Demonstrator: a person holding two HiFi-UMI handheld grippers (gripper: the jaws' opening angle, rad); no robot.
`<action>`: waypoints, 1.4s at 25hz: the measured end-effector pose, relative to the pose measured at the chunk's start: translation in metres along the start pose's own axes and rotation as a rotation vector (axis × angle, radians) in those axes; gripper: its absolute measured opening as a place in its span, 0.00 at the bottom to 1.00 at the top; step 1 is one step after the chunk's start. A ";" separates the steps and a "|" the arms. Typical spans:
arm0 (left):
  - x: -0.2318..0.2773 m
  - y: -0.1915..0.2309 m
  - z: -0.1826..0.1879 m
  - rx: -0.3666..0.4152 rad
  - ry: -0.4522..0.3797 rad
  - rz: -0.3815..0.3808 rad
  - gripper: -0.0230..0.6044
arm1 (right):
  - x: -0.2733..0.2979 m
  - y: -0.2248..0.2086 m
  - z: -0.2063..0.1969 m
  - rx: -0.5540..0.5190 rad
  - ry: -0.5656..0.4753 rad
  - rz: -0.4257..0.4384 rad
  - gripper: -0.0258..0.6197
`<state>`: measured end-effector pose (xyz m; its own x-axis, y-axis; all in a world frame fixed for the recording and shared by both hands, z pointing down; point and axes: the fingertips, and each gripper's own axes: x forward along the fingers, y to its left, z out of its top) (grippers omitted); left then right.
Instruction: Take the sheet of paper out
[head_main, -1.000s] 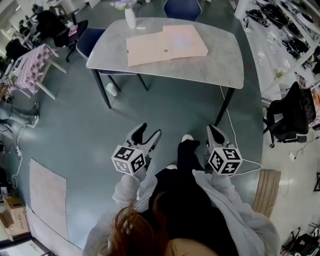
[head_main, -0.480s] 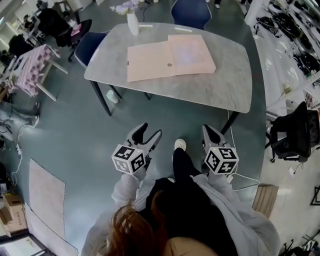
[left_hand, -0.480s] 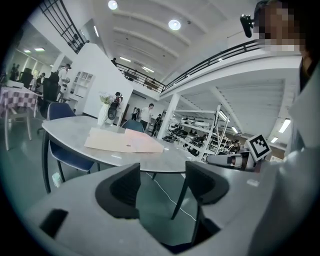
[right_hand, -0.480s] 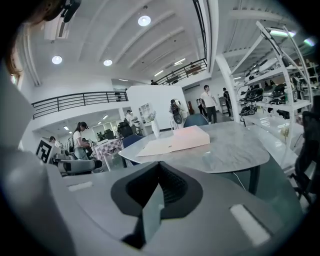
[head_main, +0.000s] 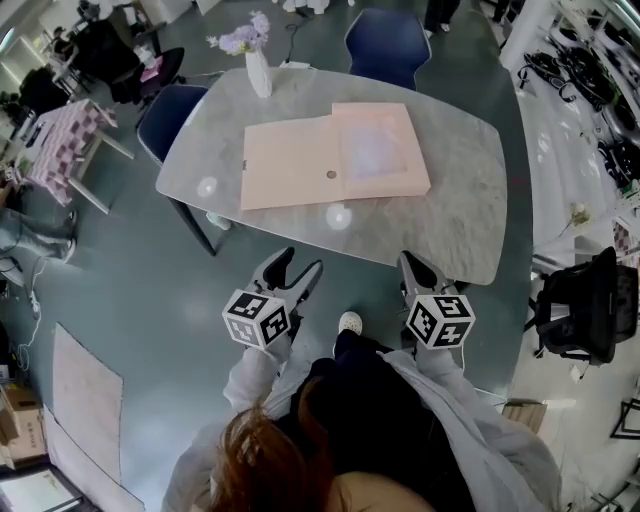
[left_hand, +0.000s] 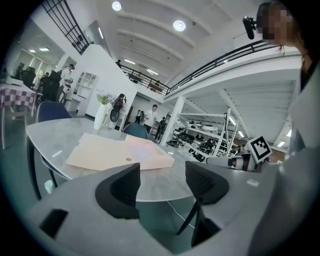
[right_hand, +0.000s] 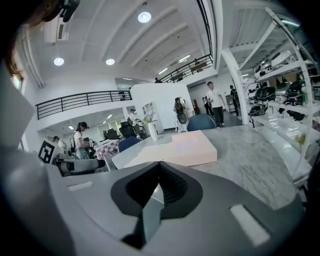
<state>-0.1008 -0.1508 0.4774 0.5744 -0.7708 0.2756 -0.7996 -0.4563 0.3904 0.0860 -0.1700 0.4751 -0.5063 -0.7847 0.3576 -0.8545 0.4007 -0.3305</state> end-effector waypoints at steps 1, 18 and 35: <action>0.008 0.003 0.004 0.002 -0.004 0.003 0.48 | 0.007 -0.006 0.004 -0.001 -0.001 0.004 0.06; 0.065 0.028 0.017 -0.043 0.011 0.020 0.48 | 0.051 -0.044 0.016 0.059 0.010 0.023 0.06; 0.193 0.092 0.065 -0.184 0.112 -0.125 0.47 | 0.119 -0.093 0.055 0.143 0.009 -0.129 0.06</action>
<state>-0.0745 -0.3703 0.5096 0.6911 -0.6546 0.3064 -0.6813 -0.4485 0.5785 0.1115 -0.3262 0.5003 -0.3955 -0.8208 0.4122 -0.8873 0.2257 -0.4021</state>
